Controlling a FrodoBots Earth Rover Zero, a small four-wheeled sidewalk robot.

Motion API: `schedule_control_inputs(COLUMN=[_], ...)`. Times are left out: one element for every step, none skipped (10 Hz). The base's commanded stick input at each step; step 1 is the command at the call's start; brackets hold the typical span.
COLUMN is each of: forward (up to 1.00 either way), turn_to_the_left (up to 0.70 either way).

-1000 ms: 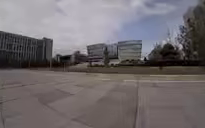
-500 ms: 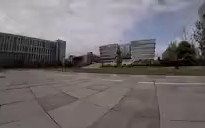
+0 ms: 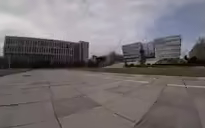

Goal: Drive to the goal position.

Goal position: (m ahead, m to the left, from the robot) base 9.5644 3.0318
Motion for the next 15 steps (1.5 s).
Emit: schedule_control_inputs(forward=[0.70, 0.70, 0.70, 0.70, 0.70, 0.70, 0.70, 0.70, 0.70, 0.70, 0.70, 0.70, 0.70, 0.70, 0.70], turn_to_the_left=[0.00, 0.00, 0.00, 0.00, 0.00, 0.00, 0.00, 0.00, 0.00, 0.00, 0.00, 0.00, 0.00, 0.00, 0.00])
